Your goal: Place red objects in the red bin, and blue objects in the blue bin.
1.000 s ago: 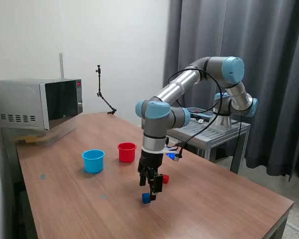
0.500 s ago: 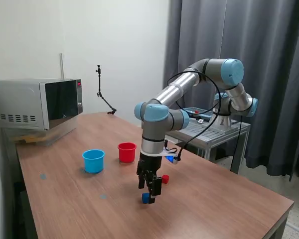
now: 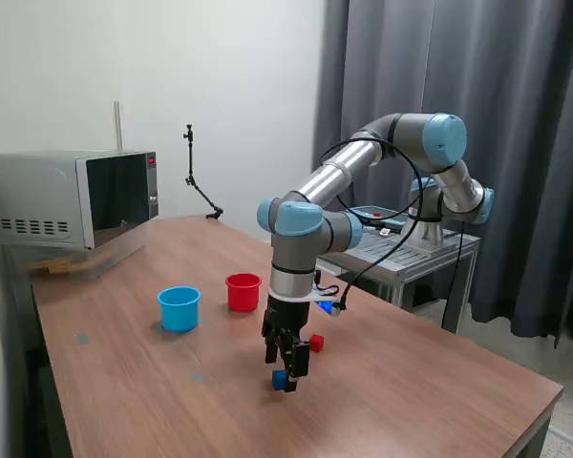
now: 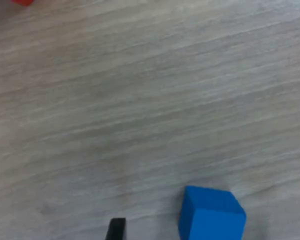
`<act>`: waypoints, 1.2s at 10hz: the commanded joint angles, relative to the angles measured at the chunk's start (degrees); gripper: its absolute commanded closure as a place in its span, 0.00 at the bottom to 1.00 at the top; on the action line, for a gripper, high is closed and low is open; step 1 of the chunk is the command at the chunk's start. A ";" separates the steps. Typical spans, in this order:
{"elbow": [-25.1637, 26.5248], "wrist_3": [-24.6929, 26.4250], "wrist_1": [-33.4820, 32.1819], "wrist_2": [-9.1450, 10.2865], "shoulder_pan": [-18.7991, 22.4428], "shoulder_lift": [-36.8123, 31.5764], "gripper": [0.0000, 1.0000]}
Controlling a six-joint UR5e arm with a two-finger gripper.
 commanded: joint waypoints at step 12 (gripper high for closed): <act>0.56 0.44 0.12 0.00 0.09 -0.08 1.00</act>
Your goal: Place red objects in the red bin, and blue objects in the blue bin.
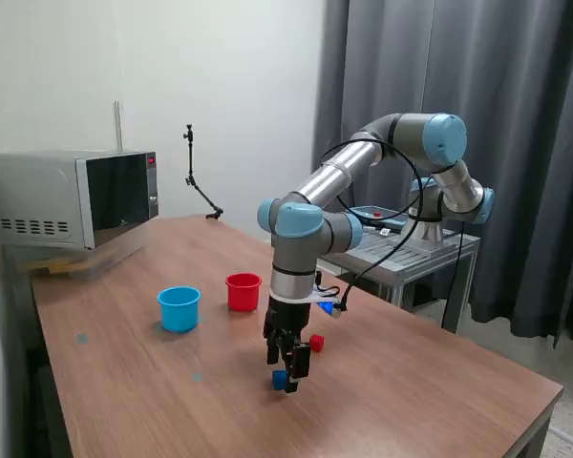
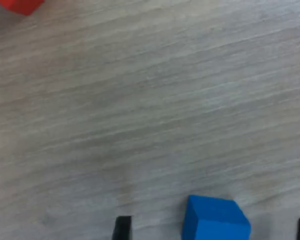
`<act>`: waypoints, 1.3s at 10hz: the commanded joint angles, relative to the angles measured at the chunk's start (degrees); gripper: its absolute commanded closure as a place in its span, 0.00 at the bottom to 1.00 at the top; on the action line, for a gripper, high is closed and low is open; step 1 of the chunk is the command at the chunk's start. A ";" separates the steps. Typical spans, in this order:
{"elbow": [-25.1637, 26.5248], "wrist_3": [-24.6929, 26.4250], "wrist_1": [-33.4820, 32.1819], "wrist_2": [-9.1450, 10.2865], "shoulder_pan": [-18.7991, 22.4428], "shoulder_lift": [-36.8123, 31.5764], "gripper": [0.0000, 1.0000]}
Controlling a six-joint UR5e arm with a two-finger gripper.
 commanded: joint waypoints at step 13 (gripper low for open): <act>-0.18 -0.26 -0.25 -0.61 -2.37 -3.95 1.00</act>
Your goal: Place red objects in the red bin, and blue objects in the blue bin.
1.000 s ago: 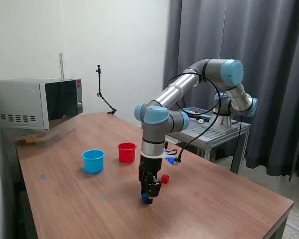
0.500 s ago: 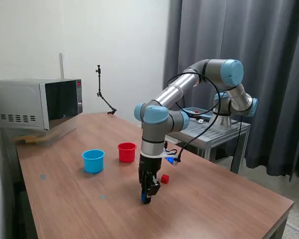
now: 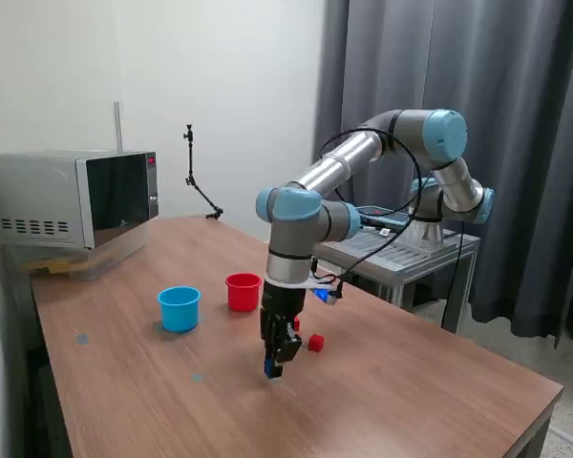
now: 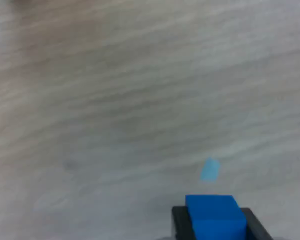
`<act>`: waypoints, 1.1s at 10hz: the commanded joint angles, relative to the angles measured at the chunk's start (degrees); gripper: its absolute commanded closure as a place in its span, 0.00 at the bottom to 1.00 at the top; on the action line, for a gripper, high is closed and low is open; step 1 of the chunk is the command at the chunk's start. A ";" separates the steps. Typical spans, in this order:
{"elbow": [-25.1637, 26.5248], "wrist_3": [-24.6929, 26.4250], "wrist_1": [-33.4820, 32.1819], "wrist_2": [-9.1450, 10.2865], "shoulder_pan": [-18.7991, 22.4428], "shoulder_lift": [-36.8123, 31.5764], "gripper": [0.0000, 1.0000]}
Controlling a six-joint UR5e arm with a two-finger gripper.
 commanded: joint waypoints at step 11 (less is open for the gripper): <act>1.43 -0.14 -0.19 -4.66 -17.50 -6.04 1.00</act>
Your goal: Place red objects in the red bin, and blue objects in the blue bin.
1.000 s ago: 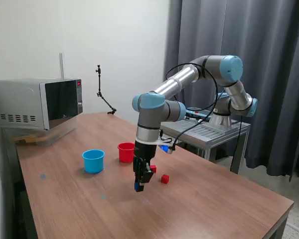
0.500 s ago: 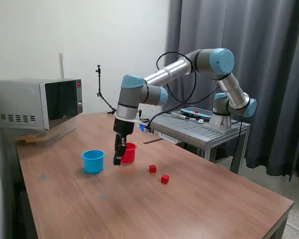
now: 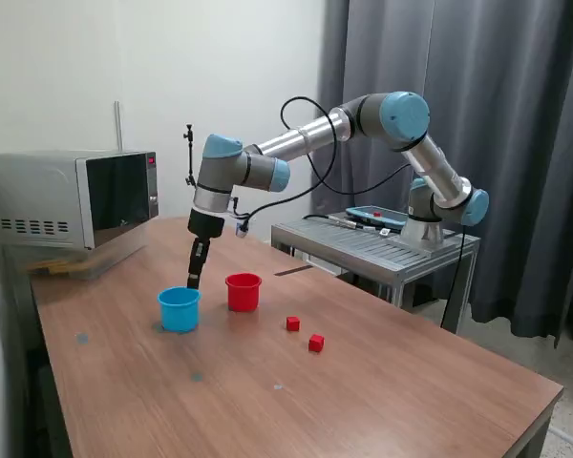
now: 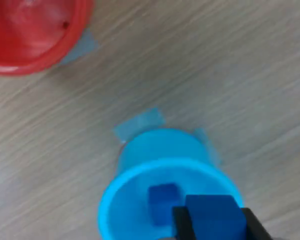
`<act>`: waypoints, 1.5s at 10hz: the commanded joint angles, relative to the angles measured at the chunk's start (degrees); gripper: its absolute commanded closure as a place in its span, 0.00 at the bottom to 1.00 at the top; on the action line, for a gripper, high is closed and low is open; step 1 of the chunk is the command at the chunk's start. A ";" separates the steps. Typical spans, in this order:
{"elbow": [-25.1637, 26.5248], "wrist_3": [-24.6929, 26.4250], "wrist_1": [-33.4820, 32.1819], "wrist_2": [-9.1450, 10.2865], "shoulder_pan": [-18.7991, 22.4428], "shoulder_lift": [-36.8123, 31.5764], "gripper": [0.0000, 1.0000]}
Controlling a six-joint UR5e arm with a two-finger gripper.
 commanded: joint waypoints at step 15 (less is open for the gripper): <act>9.49 1.49 0.07 -0.21 3.37 -9.40 0.00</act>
